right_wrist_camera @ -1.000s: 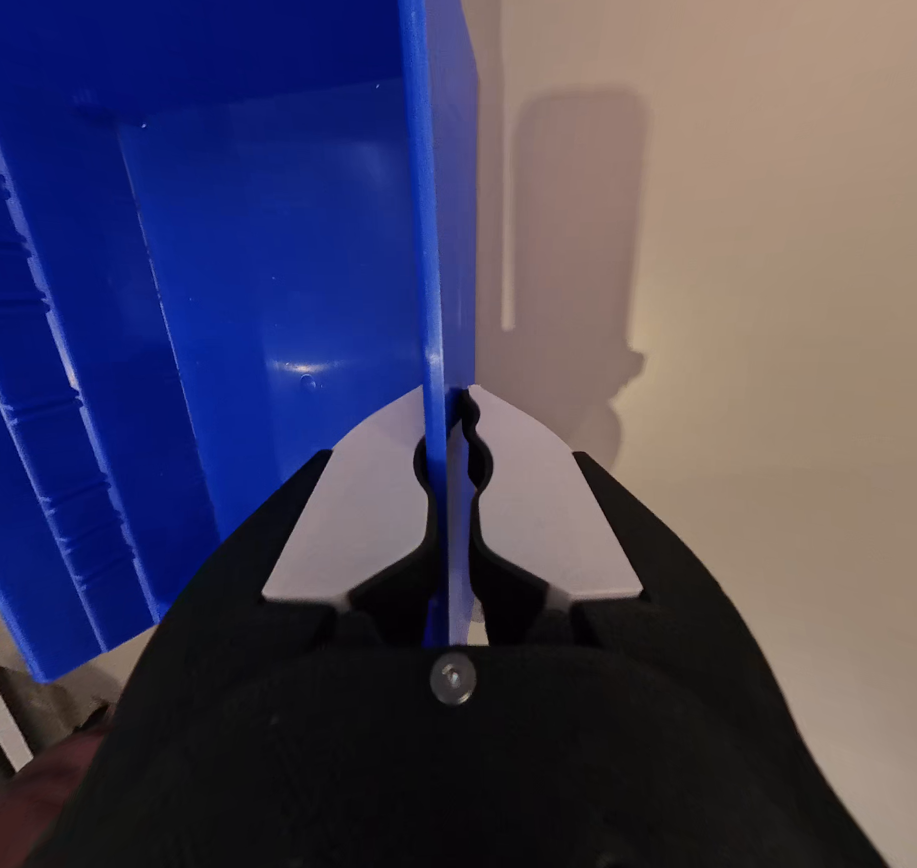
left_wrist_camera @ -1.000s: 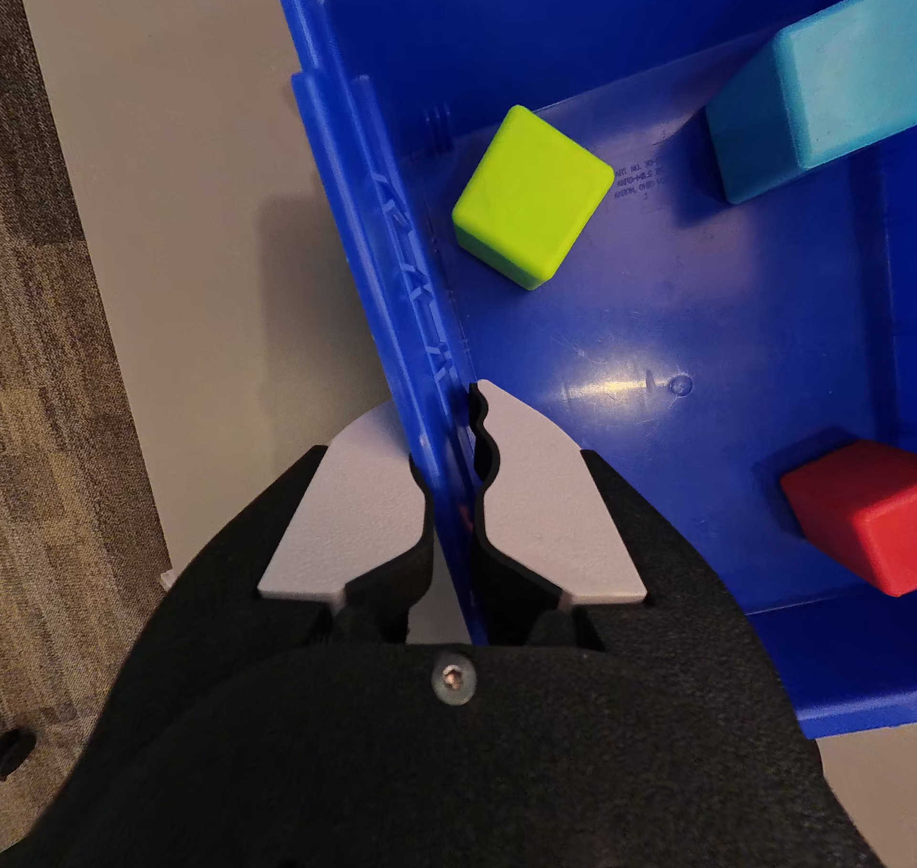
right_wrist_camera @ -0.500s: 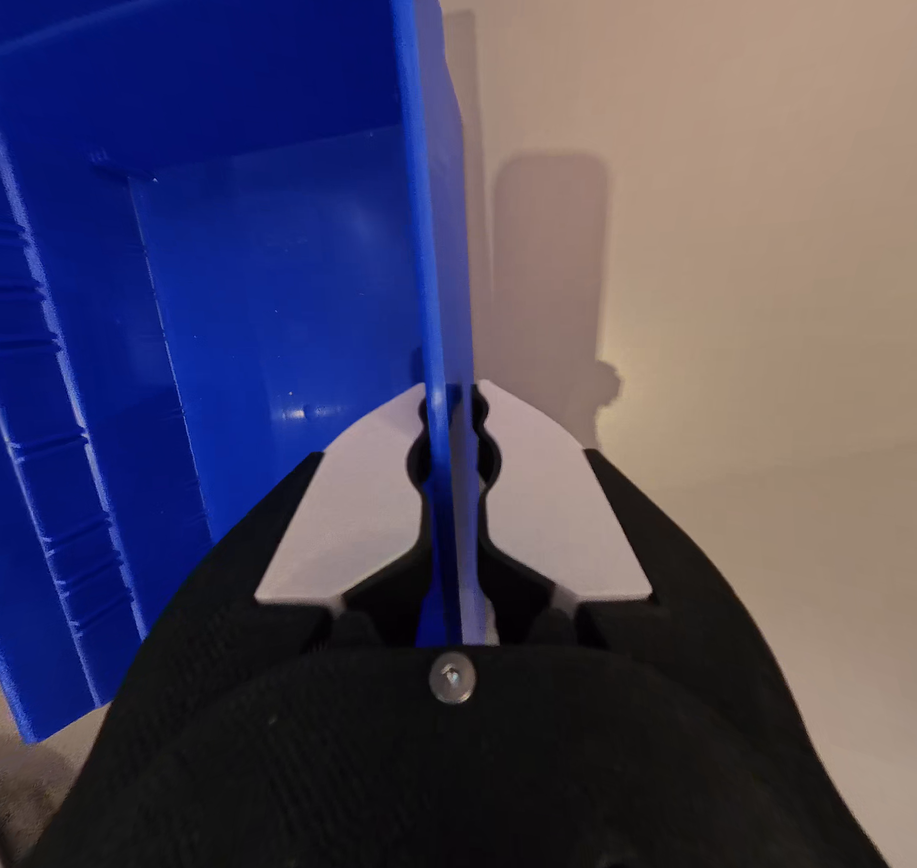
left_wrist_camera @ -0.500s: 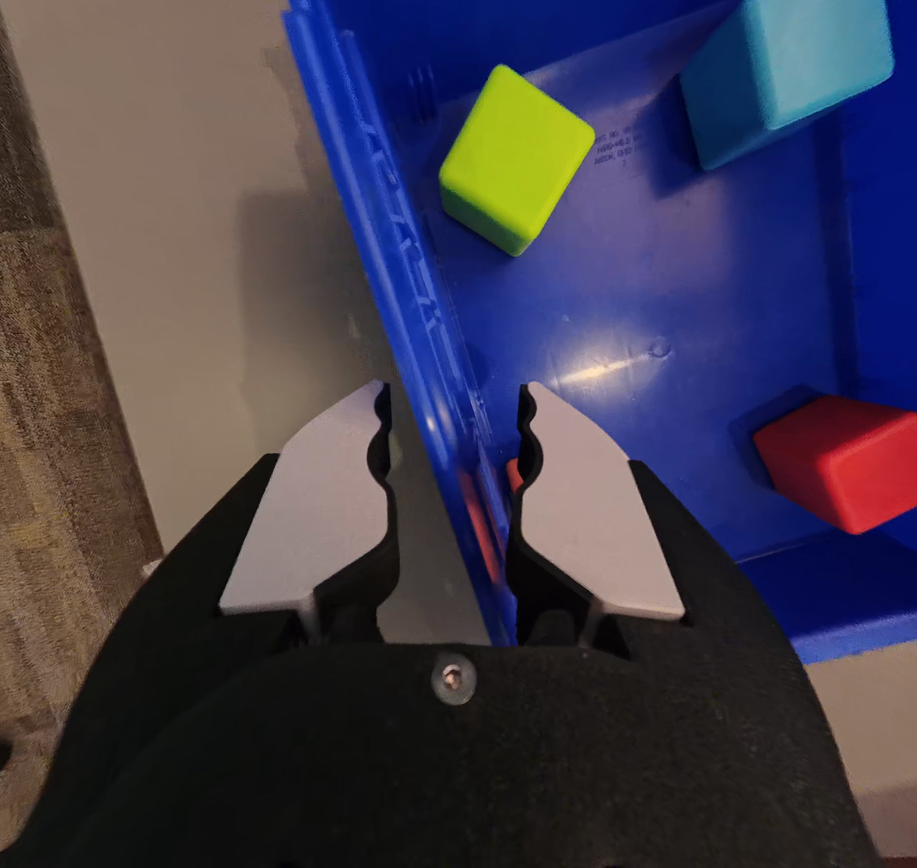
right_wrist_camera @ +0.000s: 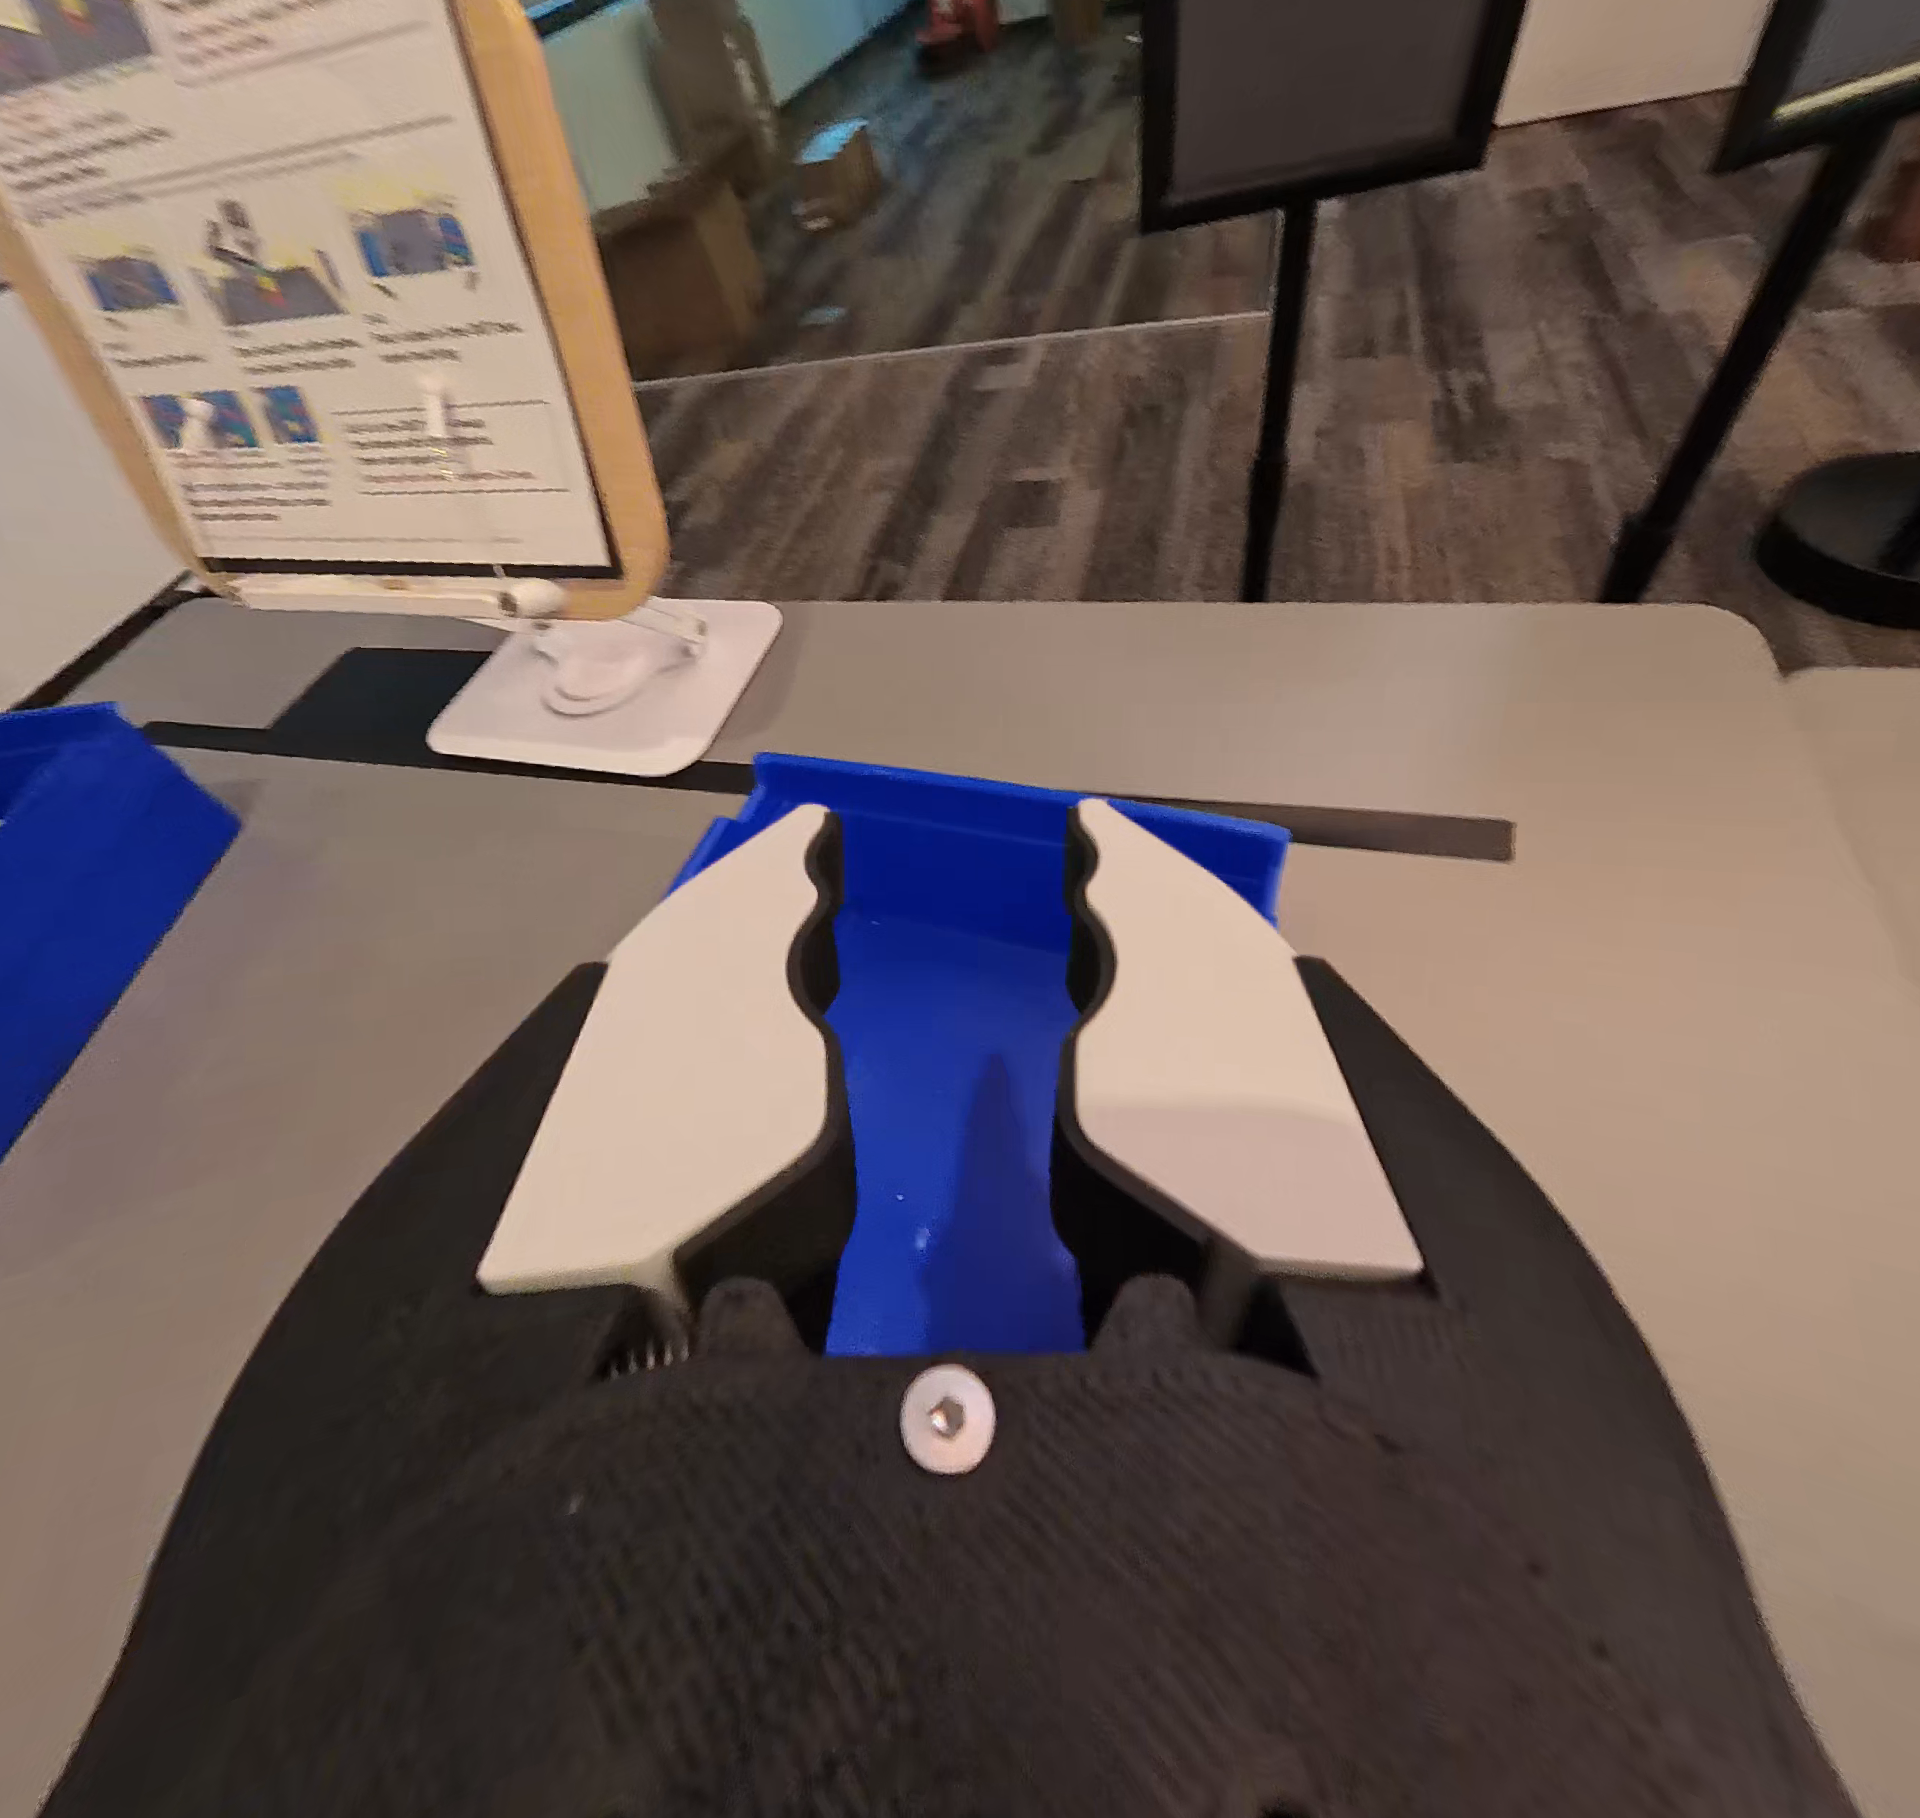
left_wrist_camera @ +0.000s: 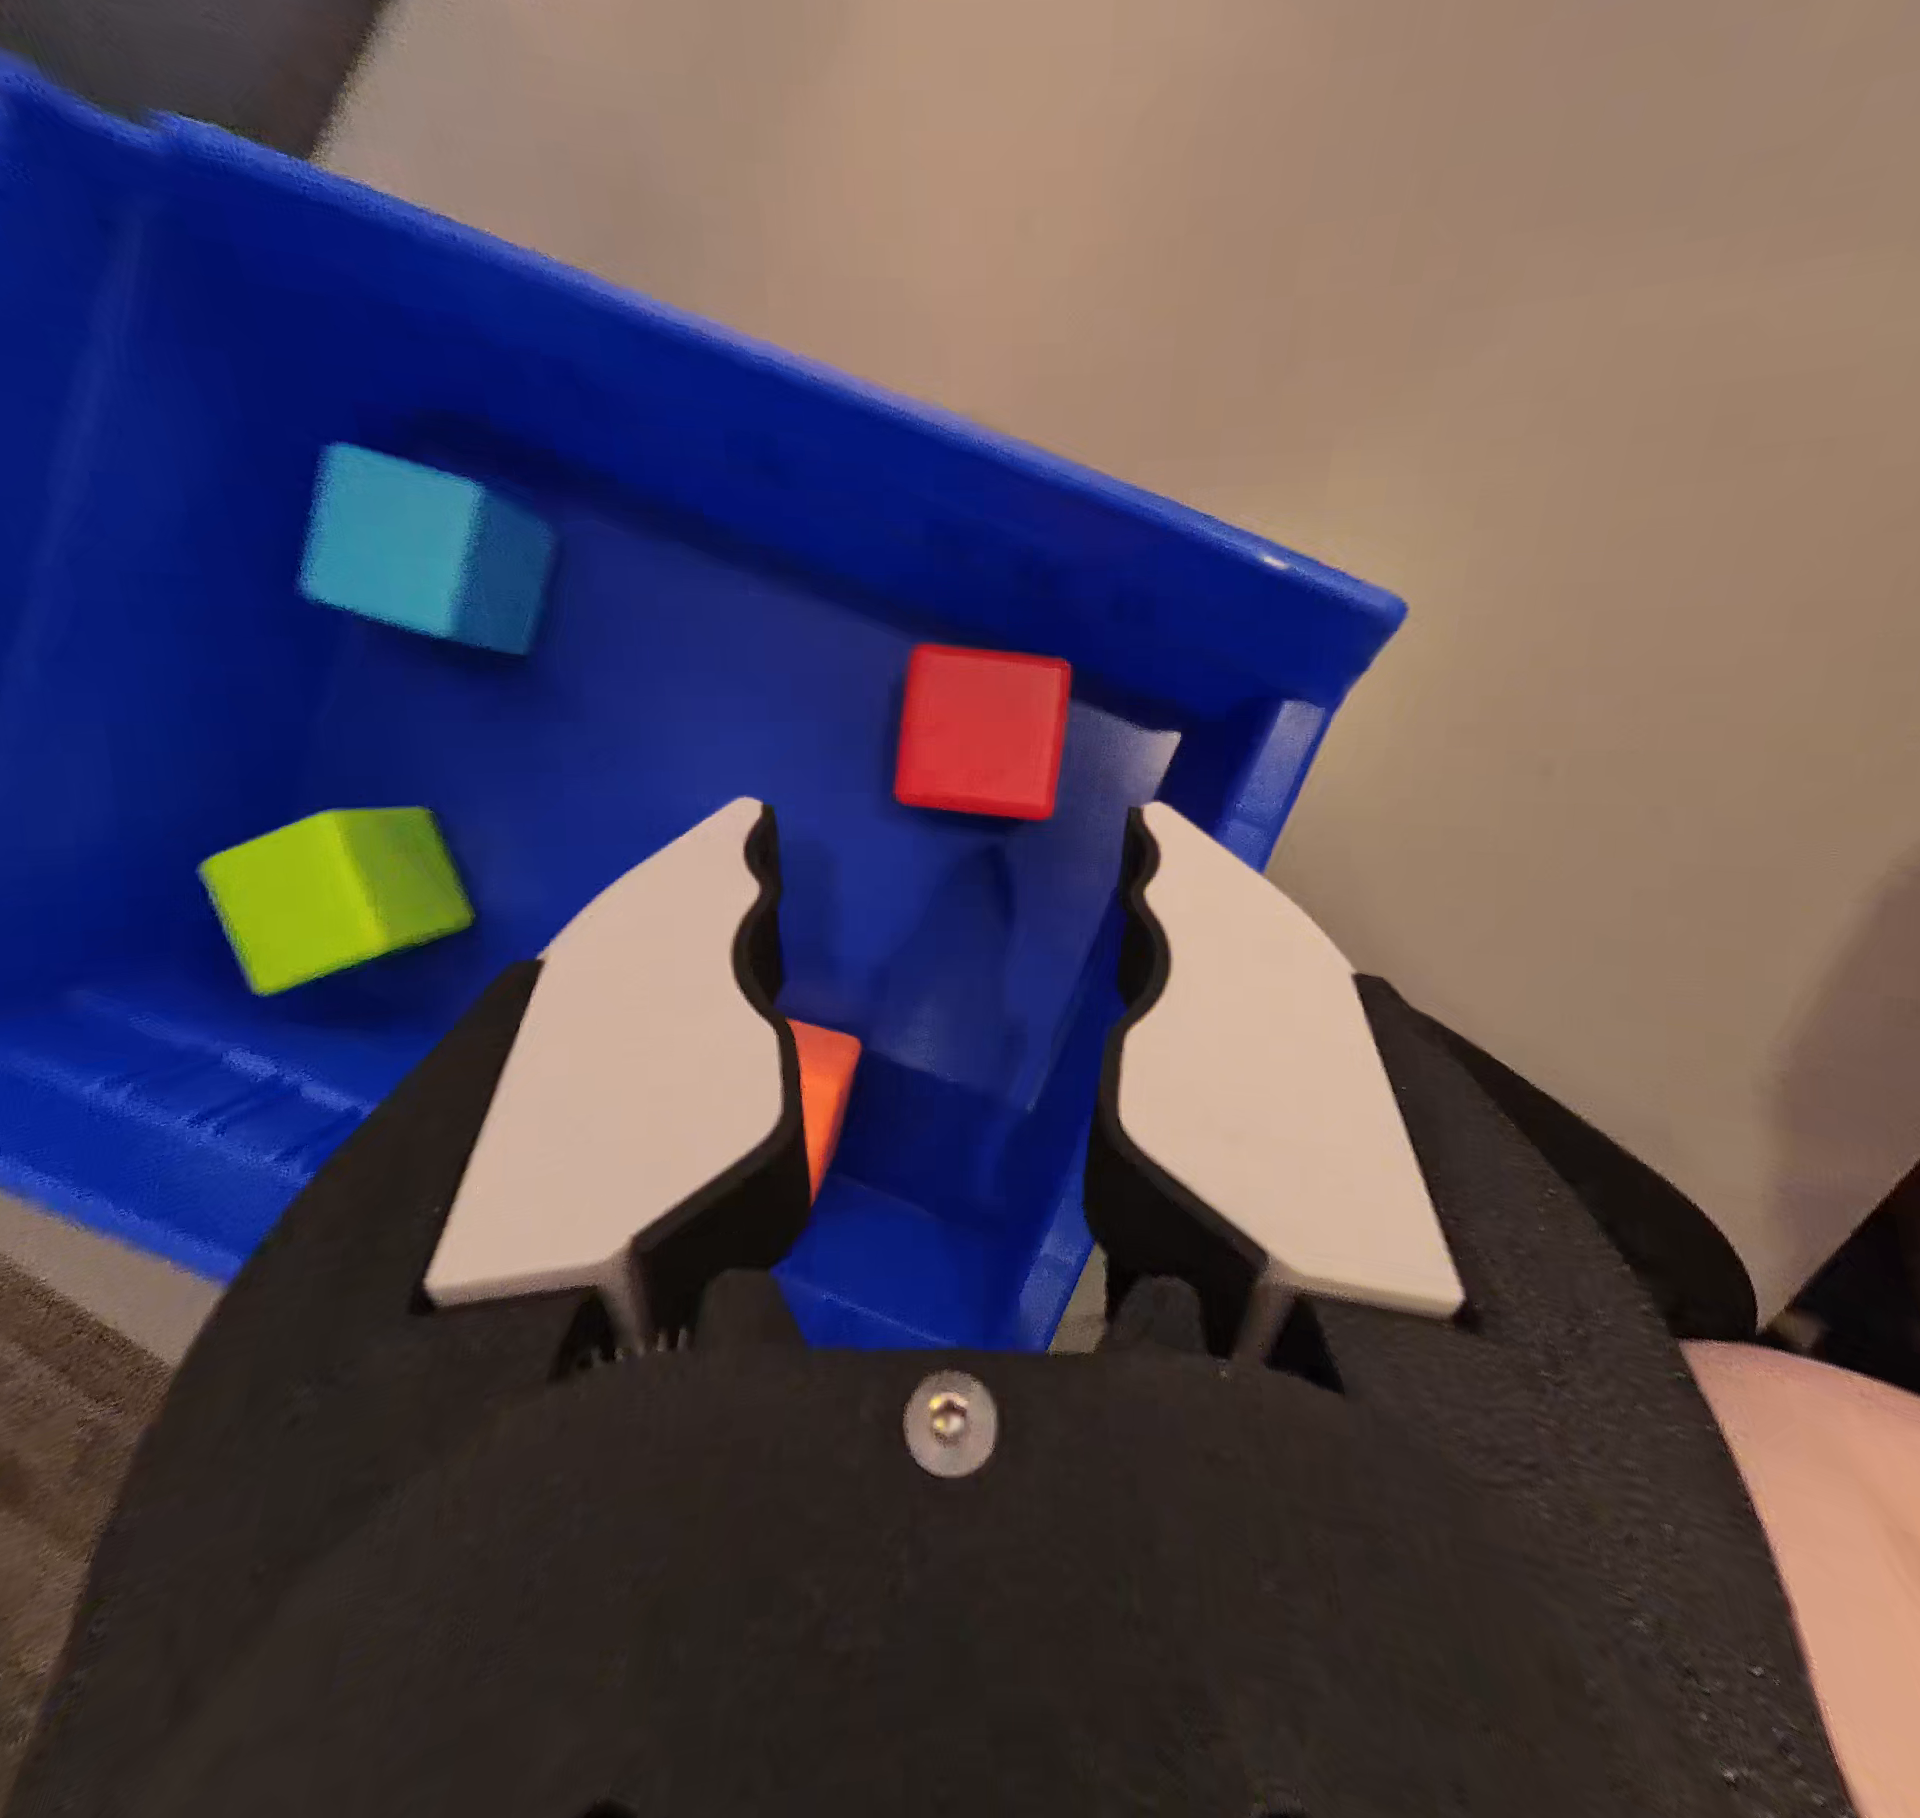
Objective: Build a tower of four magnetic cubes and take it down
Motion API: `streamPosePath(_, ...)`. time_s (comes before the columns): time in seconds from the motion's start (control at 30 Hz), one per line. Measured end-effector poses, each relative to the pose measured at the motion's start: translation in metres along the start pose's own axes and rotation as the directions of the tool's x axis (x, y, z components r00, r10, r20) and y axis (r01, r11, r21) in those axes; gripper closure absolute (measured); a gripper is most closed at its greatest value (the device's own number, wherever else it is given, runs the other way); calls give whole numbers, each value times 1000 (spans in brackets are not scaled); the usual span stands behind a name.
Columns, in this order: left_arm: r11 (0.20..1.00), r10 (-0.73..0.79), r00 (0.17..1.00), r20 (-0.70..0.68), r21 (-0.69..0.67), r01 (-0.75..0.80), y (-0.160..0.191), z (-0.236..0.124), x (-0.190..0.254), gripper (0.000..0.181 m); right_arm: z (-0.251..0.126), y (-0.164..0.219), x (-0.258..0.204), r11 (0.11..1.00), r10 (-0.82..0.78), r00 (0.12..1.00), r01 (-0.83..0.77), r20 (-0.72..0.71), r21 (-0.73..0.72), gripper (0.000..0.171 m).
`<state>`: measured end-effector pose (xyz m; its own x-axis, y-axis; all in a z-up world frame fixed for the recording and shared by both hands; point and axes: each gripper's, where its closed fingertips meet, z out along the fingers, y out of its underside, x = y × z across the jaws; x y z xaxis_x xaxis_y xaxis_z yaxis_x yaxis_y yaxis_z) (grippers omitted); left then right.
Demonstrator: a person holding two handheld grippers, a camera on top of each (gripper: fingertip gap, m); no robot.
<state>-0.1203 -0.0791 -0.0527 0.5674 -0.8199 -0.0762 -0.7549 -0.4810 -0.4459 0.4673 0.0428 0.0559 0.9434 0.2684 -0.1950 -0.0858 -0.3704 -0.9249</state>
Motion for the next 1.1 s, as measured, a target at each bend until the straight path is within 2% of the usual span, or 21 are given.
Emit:
streamPosePath(0.07,996,39,999,-23,-74,-41,0,19,6,114,2,-3,-9,1000,-8,999,8,31,13,129)
streamPosePath(0.23,968,81,995,-50,-232,-91,10,56,10,117,5,-2,-15,999,-34,999,35,32,-9,129)
streamPosePath(0.4,925,89,993,-78,-364,-111,29,84,8,130,7,2,-12,1000,-19,999,20,43,-24,129)
streamPosePath(0.53,923,69,991,-117,-369,-108,32,82,11,131,5,3,-9,1000,-2,999,3,46,-25,129)
streamPosePath(0.63,954,85,993,-82,-282,-105,23,61,7,132,6,5,-4,1000,11,999,-10,41,-30,129)
streamPosePath(0.77,987,131,987,94,-102,-121,-7,15,-7,132,7,11,1,998,21,999,-19,33,-53,129)
streamPosePath(0.83,979,191,965,180,32,-200,-41,-9,1,132,7,12,4,998,34,999,-32,34,-50,130)
streamPosePath(0.9,928,301,933,197,164,-334,-82,-21,31,132,8,12,3,998,47,998,-45,49,-45,130)
streamPosePath(0.97,844,472,871,134,216,-491,-112,-13,74,132,9,12,2,997,59,996,-56,66,-44,130)
streamPosePath(1.03,764,616,783,88,176,-621,-135,12,102,132,12,14,1,997,64,995,-60,82,-51,130)
streamPosePath(1.1,747,659,752,17,99,-657,-154,46,113,132,15,19,-1,995,73,992,-66,99,-72,130)
